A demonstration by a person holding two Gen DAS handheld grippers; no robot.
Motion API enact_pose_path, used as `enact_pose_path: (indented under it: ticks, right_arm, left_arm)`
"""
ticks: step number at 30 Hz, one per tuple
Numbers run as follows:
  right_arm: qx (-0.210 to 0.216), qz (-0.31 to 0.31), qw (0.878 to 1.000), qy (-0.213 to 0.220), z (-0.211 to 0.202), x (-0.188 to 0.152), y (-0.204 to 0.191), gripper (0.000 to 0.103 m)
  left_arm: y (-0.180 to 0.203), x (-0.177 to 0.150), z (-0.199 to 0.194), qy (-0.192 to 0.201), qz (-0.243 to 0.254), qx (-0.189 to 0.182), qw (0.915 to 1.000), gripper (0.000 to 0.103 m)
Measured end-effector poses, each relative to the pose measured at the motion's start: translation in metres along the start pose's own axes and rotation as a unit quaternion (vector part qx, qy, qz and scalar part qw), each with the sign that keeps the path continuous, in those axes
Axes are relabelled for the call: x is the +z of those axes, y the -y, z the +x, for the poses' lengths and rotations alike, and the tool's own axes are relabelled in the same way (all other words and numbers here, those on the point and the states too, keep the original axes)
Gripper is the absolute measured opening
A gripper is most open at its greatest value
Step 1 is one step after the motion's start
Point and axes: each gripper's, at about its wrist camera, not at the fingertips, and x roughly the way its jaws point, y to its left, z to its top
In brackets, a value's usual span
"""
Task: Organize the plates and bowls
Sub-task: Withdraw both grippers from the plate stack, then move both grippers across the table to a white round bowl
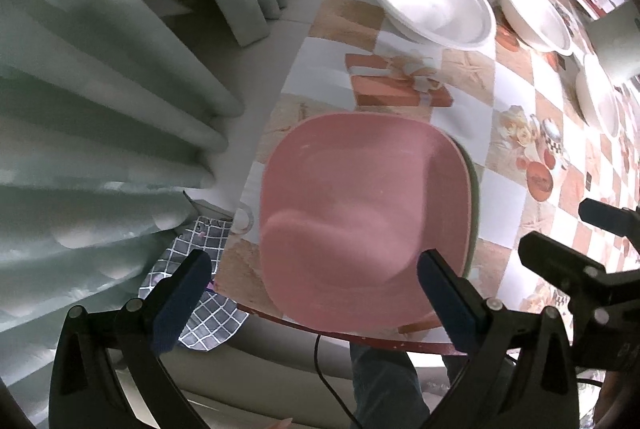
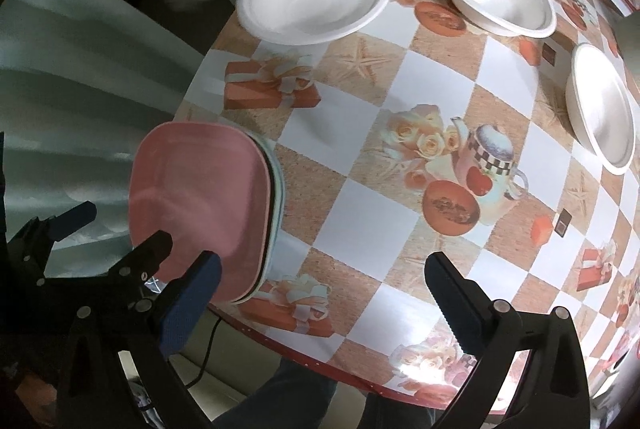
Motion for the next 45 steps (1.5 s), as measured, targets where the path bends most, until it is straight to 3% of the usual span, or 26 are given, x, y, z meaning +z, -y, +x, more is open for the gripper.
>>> enact_pose_path:
  ticks: [10, 31, 40, 45]
  right_arm:
    - [-0.003, 0.047, 0.999, 0.006, -0.008, -0.005, 0.038, 0.102]
    - [-0.014, 0.172, 0.985, 0.017, -0.024, -0.032, 0.171, 0.102]
    - [-0.028, 0.211, 0.977, 0.033, -0.040, -0.024, 0.237, 0.102]
    - [-0.036, 0.225, 0.973, 0.039, -0.045, -0.012, 0.273, 0.102]
  left_arm:
    - [0.036, 0.009, -0.008, -0.003, 0.037, -0.011, 0.9992, 0.103]
    - [0.183, 0.031, -0.018, -0.009, 0.156, -0.045, 0.9867, 0.103]
    - [0.222, 0.057, -0.006, -0.041, 0.106, -0.083, 0.9900, 0.103]
    - [0.248, 0.073, -0.002, -0.041, 0.096, -0.080, 0.9914, 0.103]
